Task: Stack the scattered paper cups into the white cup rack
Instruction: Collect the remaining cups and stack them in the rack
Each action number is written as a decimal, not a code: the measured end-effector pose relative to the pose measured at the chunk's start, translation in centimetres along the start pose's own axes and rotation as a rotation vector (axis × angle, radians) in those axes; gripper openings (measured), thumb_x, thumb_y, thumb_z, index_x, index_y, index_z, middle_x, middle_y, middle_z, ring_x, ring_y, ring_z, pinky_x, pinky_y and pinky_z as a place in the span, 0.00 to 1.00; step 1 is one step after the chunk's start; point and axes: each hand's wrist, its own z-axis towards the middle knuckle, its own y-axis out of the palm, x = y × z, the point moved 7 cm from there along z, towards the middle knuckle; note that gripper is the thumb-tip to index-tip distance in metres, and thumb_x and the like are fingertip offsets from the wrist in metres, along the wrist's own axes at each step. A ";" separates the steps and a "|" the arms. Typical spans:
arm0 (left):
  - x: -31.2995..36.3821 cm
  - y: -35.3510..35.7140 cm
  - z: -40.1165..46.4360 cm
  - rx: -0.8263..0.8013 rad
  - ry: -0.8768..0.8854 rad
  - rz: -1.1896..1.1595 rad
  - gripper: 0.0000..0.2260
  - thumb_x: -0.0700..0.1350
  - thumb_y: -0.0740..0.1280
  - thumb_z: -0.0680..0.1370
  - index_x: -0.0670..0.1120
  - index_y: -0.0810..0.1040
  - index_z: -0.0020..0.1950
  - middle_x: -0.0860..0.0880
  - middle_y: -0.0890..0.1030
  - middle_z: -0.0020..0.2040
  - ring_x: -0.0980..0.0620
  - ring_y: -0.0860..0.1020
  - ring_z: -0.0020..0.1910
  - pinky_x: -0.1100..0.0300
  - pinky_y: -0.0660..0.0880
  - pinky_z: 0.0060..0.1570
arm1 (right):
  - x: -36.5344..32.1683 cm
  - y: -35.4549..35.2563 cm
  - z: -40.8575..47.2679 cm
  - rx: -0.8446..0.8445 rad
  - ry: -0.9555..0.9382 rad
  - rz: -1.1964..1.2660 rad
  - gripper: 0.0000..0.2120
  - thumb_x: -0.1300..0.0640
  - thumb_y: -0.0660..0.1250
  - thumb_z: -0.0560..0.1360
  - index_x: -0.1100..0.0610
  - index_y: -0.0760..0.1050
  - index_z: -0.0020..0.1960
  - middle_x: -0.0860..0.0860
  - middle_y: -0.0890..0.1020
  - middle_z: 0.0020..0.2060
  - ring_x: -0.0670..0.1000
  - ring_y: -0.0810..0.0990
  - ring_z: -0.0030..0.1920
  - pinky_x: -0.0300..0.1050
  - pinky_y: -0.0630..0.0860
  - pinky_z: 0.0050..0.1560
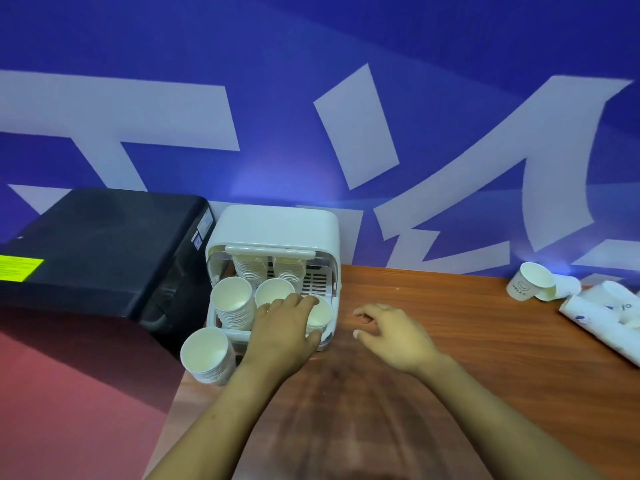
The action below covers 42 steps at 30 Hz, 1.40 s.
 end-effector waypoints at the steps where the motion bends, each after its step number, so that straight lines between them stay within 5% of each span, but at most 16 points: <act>1: 0.7 -0.2 0.0 -0.001 0.003 -0.007 0.20 0.55 0.60 0.77 0.55 0.66 0.69 0.53 0.72 0.65 0.49 0.72 0.62 0.54 0.66 0.59 | 0.5 -0.4 -0.6 0.006 -0.001 0.003 0.18 0.46 0.64 0.75 0.45 0.72 0.64 0.42 0.77 0.58 0.44 0.75 0.57 0.41 0.73 0.54; 15: 13.4 4.4 -1.9 -0.116 0.010 -0.095 0.18 0.54 0.63 0.77 0.54 0.70 0.66 0.53 0.76 0.63 0.50 0.75 0.60 0.57 0.70 0.57 | 12.7 -3.7 -8.1 -0.058 0.025 0.078 0.16 0.48 0.66 0.75 0.47 0.74 0.61 0.41 0.77 0.51 0.42 0.75 0.49 0.42 0.74 0.54; 25: 14.7 5.7 -1.4 -0.112 -0.008 -0.161 0.17 0.53 0.64 0.76 0.53 0.72 0.64 0.53 0.78 0.60 0.51 0.76 0.59 0.58 0.72 0.56 | 15.6 -4.1 -11.0 -0.084 0.068 0.099 0.16 0.49 0.67 0.75 0.48 0.75 0.62 0.40 0.76 0.46 0.44 0.77 0.48 0.42 0.74 0.54; 35: 20.5 9.8 1.3 -0.274 0.110 -0.200 0.18 0.53 0.64 0.77 0.53 0.71 0.65 0.52 0.78 0.62 0.50 0.75 0.62 0.57 0.72 0.55 | 22.3 -7.3 -13.6 -0.049 0.212 0.051 0.16 0.48 0.67 0.75 0.48 0.75 0.62 0.42 0.78 0.52 0.42 0.77 0.49 0.43 0.76 0.52; 42: 26.0 7.8 6.3 -0.198 0.121 -0.101 0.18 0.53 0.63 0.77 0.52 0.71 0.66 0.51 0.77 0.63 0.49 0.76 0.61 0.57 0.72 0.55 | 27.6 -10.8 -10.9 -0.057 0.189 0.046 0.19 0.48 0.66 0.75 0.49 0.72 0.65 0.45 0.77 0.59 0.45 0.76 0.55 0.44 0.74 0.57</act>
